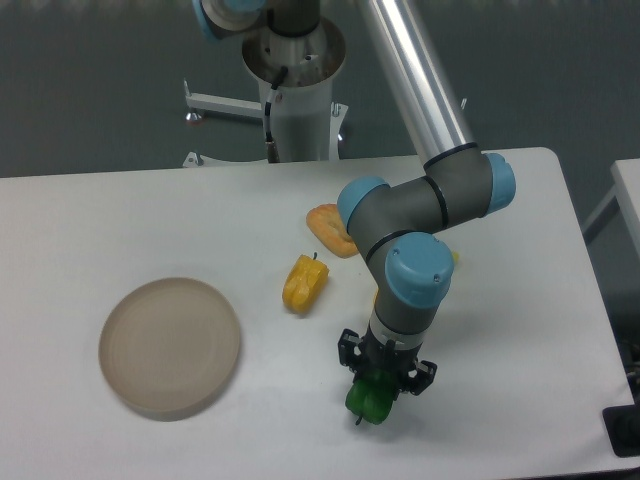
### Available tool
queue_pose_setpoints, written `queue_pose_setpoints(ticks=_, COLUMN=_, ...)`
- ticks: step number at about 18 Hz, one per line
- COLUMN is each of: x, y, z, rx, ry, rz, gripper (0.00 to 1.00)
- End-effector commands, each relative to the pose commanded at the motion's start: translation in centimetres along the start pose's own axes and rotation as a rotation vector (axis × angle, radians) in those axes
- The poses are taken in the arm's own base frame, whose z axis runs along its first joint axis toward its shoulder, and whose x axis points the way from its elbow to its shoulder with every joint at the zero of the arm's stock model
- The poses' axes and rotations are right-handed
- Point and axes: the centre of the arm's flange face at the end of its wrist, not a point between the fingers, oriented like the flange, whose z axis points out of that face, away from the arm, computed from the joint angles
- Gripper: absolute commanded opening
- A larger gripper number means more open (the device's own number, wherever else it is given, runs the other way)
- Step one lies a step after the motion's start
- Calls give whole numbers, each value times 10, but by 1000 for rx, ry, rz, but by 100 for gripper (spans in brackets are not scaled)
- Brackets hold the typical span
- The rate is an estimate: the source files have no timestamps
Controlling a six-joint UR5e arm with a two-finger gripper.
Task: Place the green pepper on the table
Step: 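Lower the green pepper onto the table beside the banana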
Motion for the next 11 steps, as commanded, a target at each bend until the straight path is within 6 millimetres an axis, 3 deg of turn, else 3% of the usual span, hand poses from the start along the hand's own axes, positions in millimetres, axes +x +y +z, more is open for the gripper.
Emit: queue_pose_setpoints(ticks=11, x=0, y=1, z=8, rx=-4, ry=9, rz=25, gripper=35)
